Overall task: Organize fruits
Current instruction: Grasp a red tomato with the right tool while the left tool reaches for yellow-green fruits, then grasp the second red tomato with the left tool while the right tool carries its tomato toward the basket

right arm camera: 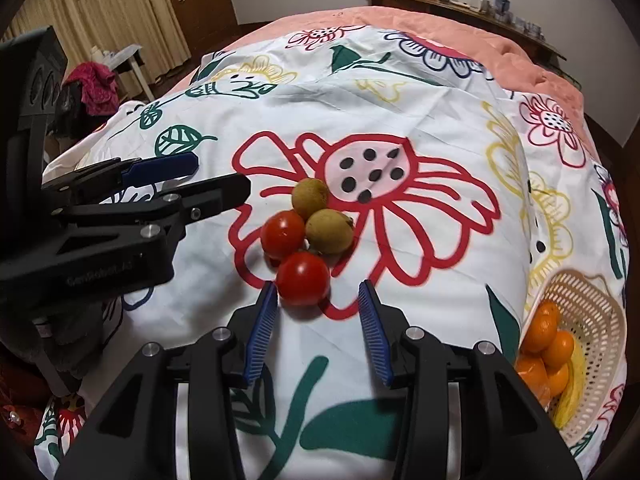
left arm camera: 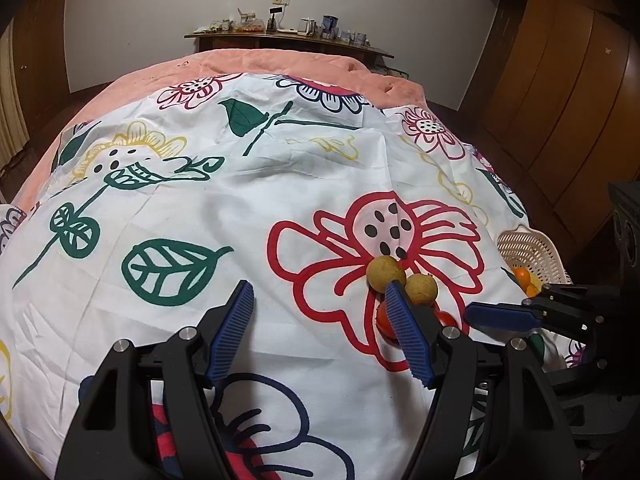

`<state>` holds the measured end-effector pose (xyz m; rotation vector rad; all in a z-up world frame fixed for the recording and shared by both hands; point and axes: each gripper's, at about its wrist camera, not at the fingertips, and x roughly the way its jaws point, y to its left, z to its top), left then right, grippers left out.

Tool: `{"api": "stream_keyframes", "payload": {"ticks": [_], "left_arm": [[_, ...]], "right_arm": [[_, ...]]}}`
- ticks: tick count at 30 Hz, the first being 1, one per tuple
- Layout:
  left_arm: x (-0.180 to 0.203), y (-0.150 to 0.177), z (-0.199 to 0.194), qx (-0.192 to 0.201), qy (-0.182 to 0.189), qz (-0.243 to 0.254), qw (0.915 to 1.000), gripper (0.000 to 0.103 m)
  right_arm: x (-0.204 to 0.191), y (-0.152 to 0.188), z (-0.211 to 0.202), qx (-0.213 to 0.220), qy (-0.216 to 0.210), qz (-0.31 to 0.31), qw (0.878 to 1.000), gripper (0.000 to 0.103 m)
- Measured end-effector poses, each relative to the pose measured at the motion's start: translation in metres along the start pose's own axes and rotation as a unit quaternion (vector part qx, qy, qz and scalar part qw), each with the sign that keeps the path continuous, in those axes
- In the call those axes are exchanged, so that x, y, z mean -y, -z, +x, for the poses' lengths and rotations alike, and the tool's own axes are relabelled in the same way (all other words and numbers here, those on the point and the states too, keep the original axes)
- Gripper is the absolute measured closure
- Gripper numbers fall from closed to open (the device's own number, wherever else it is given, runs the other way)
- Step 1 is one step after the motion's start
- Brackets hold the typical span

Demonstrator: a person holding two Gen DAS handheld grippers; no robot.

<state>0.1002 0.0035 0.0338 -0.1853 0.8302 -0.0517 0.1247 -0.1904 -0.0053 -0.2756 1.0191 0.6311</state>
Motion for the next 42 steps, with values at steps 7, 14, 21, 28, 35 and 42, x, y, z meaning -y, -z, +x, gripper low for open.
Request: {"api": "stream_keyframes", "payload": {"ticks": [7,14,21,28,35,42], "left_arm": [[-0.010,0.000,-0.003,0.005,-0.006,-0.011,0.9999,0.033],[-0.014,0.000,-0.005,0.007,-0.007,-0.012,0.9999,0.033],[-0.003,0.002,-0.001,0.004,-0.006,0.009,0.9999,0.033],[0.015,0.004,0.001,0.001,-0.001,0.051,0.9987,0.042],[0.050,0.008,0.011,-0.023,0.032,0.149,0.9881,0.048],[0.053,0.006,0.036,-0.084,0.054,0.149,0.9838,0.067]], "right_arm": [[-0.010,-0.013,0.011,-0.012,0.001,-0.022,1.000,0.058],[-0.016,-0.014,0.018,-0.024,-0.002,-0.036,0.999,0.070],[0.004,-0.002,-0.004,0.010,-0.001,0.010,1.000,0.074],[0.038,0.017,-0.033,0.052,-0.002,0.076,0.996,0.074],[0.063,0.030,-0.050,0.079,-0.004,0.120,0.990,0.074],[0.073,0.038,-0.055,0.090,-0.009,0.139,0.986,0.074]]}}
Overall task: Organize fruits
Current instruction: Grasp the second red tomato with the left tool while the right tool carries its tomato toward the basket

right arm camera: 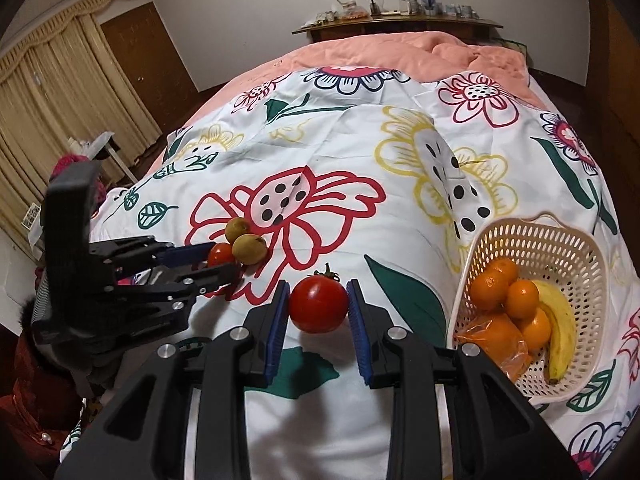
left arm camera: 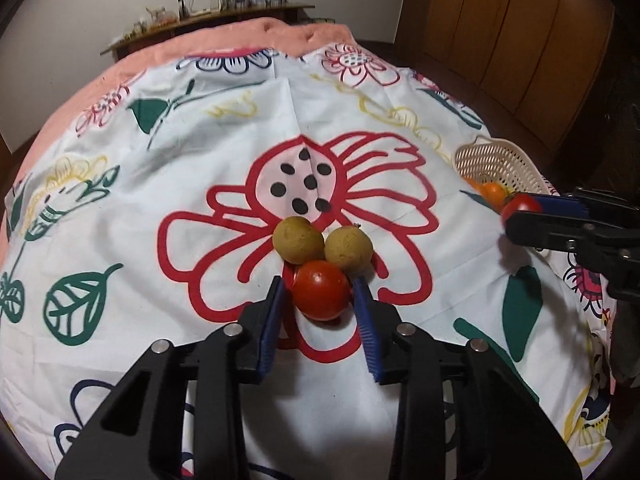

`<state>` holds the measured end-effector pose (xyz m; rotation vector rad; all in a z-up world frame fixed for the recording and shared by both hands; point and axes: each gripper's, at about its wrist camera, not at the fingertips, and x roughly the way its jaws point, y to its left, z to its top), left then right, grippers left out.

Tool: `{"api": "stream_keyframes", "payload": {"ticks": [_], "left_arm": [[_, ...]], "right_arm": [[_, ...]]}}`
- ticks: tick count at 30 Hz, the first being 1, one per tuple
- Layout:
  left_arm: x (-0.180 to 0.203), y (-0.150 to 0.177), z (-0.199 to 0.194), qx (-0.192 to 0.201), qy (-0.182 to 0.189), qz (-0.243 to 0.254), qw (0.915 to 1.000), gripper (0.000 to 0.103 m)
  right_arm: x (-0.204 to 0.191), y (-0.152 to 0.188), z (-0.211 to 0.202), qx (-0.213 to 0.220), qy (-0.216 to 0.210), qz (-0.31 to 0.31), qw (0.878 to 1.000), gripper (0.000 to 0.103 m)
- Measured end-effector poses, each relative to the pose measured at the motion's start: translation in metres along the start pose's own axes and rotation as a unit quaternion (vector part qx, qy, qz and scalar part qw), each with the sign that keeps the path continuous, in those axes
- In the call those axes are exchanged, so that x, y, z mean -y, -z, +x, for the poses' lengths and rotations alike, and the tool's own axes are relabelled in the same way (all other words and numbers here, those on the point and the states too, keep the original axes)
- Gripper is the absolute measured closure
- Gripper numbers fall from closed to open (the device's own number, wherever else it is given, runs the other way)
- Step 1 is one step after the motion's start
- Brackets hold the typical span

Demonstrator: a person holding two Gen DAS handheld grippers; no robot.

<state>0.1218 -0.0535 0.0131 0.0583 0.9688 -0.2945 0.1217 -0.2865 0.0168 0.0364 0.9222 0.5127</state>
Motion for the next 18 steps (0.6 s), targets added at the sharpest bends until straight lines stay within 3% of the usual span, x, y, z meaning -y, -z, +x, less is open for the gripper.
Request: {"api": "stream_keyframes", "payload": {"ticks": [5,18], "left_arm": [[0.003,-0.002,0.005,-0.006,-0.003,0.011,0.9999,0.074],[-0.001,0.008,-0.015,0.026,-0.017,-0.018,0.9994,0.075]], "right_arm": [[0.005,0.002,-0.003,0.007,-0.002,0.012,1.000,0.074],[0.055,0.004,-0.034,0.049,0.025,0.084,0.995,0.074]]}}
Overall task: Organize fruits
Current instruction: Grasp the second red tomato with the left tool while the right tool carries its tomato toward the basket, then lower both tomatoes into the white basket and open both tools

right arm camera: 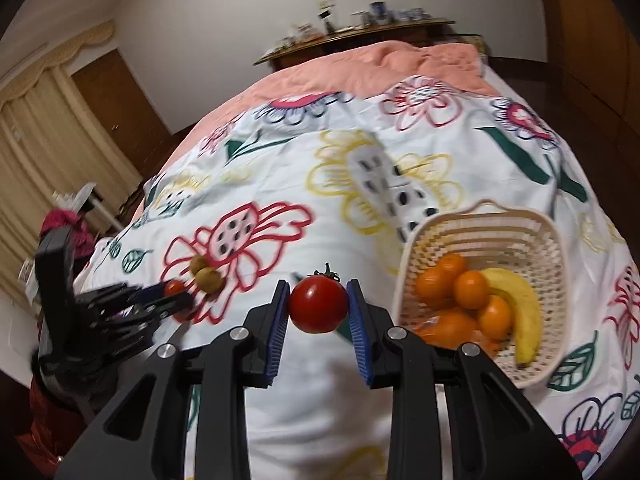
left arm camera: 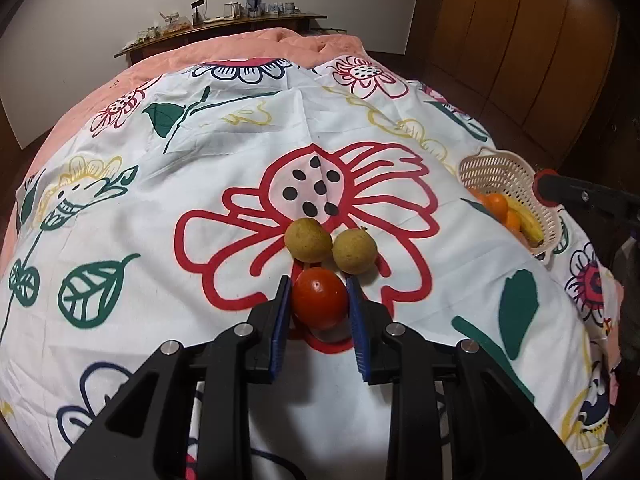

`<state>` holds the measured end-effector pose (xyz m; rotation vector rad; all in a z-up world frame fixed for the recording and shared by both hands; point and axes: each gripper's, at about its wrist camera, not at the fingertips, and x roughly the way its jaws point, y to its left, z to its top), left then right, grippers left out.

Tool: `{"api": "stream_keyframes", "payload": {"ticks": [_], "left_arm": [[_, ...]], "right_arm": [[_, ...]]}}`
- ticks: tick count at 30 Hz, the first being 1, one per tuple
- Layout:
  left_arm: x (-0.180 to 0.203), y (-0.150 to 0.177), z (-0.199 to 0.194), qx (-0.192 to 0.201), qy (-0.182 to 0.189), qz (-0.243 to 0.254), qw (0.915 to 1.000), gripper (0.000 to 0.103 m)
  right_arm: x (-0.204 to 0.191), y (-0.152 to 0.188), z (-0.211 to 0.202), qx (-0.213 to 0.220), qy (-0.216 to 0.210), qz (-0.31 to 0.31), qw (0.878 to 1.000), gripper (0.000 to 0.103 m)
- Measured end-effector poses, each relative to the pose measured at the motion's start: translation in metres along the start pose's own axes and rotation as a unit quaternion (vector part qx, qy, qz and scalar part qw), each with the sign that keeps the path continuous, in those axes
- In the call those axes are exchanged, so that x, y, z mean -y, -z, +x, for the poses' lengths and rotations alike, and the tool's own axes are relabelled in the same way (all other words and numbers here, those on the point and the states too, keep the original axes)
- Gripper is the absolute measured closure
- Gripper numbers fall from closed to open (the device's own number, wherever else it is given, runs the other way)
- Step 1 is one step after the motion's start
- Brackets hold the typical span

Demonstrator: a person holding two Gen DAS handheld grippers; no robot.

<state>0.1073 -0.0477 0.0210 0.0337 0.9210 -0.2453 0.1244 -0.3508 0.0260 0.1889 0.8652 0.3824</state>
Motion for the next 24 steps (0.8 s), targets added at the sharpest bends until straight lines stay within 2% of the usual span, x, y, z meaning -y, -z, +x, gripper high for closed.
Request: {"api": "stream_keyframes", "payload": {"ticks": [12,24], "left_arm": [[0.018,0.000,-0.021,0.019,0.014,0.003,0.9997,0.075],[0.038,-0.010,-0.034,0.034,0.023,0.020,0.9990,0.075]], "right_arm": [[0.075,0.006,-0.008,0.006,0.043,0.092,0.995,0.073],[0.115,0.025,-0.009,-0.007,0.077,0.133,0.988,0.073]]}}
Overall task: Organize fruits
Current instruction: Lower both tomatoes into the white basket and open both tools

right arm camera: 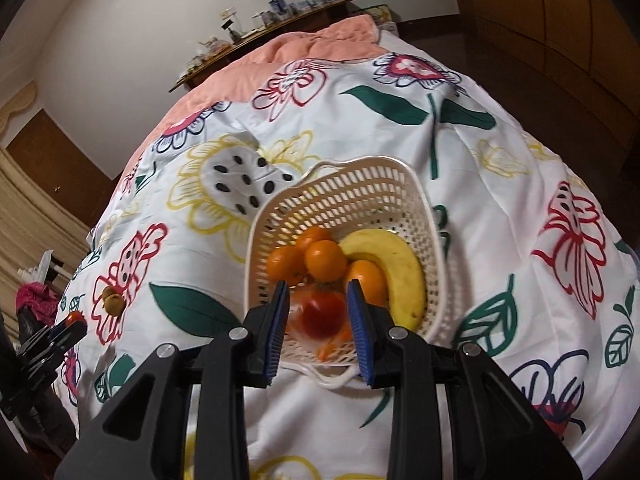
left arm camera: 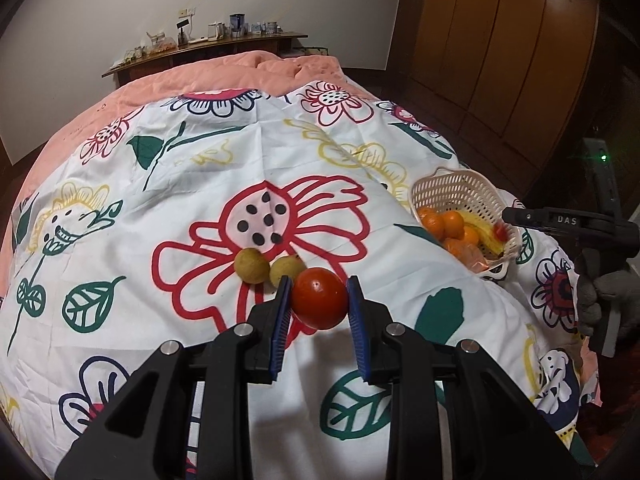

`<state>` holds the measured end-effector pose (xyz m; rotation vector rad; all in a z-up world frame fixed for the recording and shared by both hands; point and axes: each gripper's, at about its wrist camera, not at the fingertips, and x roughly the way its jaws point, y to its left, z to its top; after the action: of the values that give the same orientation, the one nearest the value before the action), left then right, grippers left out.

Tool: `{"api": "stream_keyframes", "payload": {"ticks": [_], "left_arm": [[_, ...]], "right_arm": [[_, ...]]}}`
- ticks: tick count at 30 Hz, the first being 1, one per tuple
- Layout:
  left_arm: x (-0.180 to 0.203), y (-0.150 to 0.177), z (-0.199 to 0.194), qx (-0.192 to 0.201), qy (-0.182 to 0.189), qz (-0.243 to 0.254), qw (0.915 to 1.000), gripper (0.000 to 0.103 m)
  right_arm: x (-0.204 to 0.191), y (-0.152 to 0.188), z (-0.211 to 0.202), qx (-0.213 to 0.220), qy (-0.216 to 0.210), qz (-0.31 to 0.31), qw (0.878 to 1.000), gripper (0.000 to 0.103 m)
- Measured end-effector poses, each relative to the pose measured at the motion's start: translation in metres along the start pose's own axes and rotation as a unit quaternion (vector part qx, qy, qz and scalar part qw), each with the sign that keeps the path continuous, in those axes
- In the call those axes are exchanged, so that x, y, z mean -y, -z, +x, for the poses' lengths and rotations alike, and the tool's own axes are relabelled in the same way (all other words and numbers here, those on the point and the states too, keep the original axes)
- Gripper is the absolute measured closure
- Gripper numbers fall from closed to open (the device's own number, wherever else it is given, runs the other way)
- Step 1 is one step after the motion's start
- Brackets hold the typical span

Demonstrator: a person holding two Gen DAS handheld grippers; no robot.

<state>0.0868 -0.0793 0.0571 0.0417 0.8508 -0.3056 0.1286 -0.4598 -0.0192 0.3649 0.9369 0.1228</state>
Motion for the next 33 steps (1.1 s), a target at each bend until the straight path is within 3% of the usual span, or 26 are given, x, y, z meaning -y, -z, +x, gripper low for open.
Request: {"api": "stream_keyframes", "payload": {"ticks": [16,33], "left_arm": [[0.027,-0.016,0.006,-0.004,0.013,0.023,0.9996,0.075],[0.116,-0.054,0.063,-0.051,0.087,0.085,0.9912,0.075]], "right_arm": [[0.022,0.005,0.001,0.008,-0.009,0.041,0.999,0.071],[0.042,0.013,0.003,0.023,-0.012,0.057,0.998,0.071]]}}
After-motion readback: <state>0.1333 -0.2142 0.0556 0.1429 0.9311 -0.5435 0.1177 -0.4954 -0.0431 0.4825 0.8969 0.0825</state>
